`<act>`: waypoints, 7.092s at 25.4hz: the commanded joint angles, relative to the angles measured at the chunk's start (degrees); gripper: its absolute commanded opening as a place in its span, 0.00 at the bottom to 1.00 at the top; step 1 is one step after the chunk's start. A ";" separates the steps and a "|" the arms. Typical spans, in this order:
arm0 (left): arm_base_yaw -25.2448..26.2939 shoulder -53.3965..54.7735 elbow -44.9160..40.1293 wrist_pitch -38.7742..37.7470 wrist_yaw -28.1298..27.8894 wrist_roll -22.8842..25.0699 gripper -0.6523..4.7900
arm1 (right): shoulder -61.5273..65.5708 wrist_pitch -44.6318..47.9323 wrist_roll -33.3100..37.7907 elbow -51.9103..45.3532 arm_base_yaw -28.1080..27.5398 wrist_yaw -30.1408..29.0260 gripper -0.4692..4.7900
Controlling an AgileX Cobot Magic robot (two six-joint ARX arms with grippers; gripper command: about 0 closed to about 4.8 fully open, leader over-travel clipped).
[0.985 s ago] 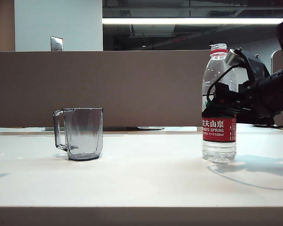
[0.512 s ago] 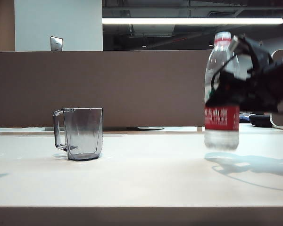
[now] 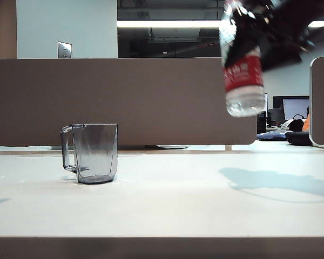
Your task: Pick up the mineral water bottle on the table and pour water into the mug until it's half full.
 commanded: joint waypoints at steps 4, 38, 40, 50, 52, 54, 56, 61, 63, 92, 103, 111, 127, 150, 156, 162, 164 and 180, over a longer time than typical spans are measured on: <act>-0.04 -0.11 0.26 0.44 -0.09 0.00 0.11 | 2.27 -3.87 -12.81 7.30 10.16 13.57 0.71; -0.04 -0.17 0.26 -4.24 -0.09 0.02 0.11 | 22.99 -8.52 -53.75 15.37 28.30 53.00 0.70; -0.07 -0.20 0.26 -4.26 -0.07 0.02 0.11 | 22.99 -7.76 -53.75 15.37 28.28 53.09 0.70; -1.25 -2.23 0.26 -5.73 0.04 0.00 0.11 | 24.70 -4.20 -55.08 16.13 28.06 54.23 0.70; -1.51 -2.75 0.26 -5.84 0.09 0.00 0.11 | 26.32 -4.46 -55.10 18.67 27.76 55.06 0.70; -1.53 -3.17 0.26 -6.05 0.07 0.00 0.11 | 27.12 -4.55 -55.12 20.44 27.45 55.06 0.70; -1.53 -3.69 0.26 -6.38 0.00 0.02 0.11 | 28.37 -5.44 -55.06 23.39 27.28 55.04 0.70; -1.95 -3.89 0.26 -6.51 -0.04 0.07 0.11 | 29.42 -9.29 -54.82 25.62 26.32 55.04 0.67; -1.95 -3.91 0.26 -6.49 -0.07 0.07 0.11 | 29.40 -10.71 -54.80 25.62 26.21 55.04 0.66; -3.43 -4.72 0.24 -6.95 -0.24 0.24 0.11 | 29.38 -14.21 -56.35 25.62 27.36 59.32 0.66; -4.37 -4.87 0.24 -7.02 -0.59 0.24 0.11 | 29.38 -16.55 -56.57 25.66 28.39 60.61 0.66; -5.53 -5.57 0.26 -7.37 -1.46 0.22 0.11 | 29.38 -16.85 -56.61 25.73 28.50 62.73 0.66; -5.53 -5.86 0.26 -7.74 -1.60 0.22 0.11 | 29.38 -15.69 -56.61 25.75 29.09 62.73 0.66; -5.53 -5.86 0.26 -7.74 -1.62 0.22 0.11 | 29.35 -13.42 -57.02 25.79 29.00 63.17 0.66; -5.53 -5.86 0.26 -7.76 -1.60 0.22 0.11 | 29.35 -13.40 -58.01 25.81 29.00 63.78 0.66; -5.53 -5.86 0.26 -7.74 -1.60 0.22 0.11 | 29.33 -13.42 -57.99 27.41 29.00 63.98 0.66; -5.53 -5.86 0.26 -7.74 -1.60 0.22 0.11 | 29.33 -12.63 -57.99 27.56 29.07 64.00 0.66; -5.46 -5.84 0.26 -8.59 -1.62 0.24 0.11 | 29.14 -12.26 -36.00 27.56 29.07 57.94 0.66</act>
